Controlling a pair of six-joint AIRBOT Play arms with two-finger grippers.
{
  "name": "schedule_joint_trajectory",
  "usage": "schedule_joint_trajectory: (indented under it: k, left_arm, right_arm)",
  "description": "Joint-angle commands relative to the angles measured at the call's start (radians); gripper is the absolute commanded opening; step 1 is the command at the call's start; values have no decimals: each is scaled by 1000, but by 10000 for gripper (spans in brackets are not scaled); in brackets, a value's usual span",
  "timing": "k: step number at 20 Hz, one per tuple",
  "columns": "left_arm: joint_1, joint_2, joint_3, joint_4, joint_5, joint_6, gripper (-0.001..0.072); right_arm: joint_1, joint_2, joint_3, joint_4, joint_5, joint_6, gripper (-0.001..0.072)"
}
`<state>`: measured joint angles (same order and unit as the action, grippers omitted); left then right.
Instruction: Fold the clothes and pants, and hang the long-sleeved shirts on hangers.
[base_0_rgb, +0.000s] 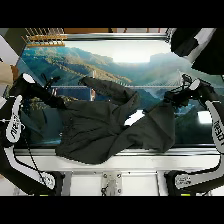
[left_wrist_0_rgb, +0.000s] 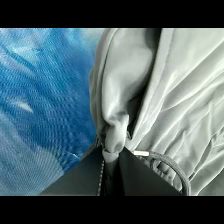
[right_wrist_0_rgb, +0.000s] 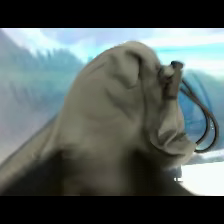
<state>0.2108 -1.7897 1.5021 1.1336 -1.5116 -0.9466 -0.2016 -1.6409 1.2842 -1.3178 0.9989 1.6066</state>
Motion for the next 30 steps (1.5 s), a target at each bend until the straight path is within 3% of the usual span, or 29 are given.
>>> schedule_joint_trajectory:
  k: [1, 4, 7, 11, 14, 15, 16, 17, 21, 24, 30]
  left_arm:
    - [1, 0, -1, 1, 1, -2, 18]
    - [9, 1, -1, 2, 0, -5, 17]
    - [28, 1, -1, 3, -11, -10, 17]
    - [29, 1, -1, 1, -12, -12, 17]
    - [28, 1, -1, -2, -14, -12, 18]
    - [28, 1, -1, -2, -15, -12, 18]
    - [28, 1, -1, -2, -15, -12, 17]
    - [27, 0, -1, -3, -14, -12, 18]
    - [28, 0, -1, -9, -10, -12, 18]
    - [28, 0, -1, -9, -12, -12, 18]
    - [28, 0, -1, -9, -14, -12, 18]
  right_arm:
    - [8, 6, 2, -40, 21, -6, 20]
    - [8, 115, -3, -265, 178, -7, 19]
    - [-21, 341, -177, -486, 351, -17, 19]
    - [-145, 663, -541, -496, 397, 6, 19]
    - [-252, 760, -626, -495, 426, 6, 21]
    - [-274, 767, -609, -489, 423, 5, 99]
    - [-274, 764, -575, -472, 422, 2, 440]
    - [-264, 754, -520, -423, 411, 1, 720]
    - [-129, 604, -217, -178, 365, 3, 711]
    - [36, 344, 32, -36, 313, 2, 711]
    - [280, -231, 505, 95, 217, 2, 711]
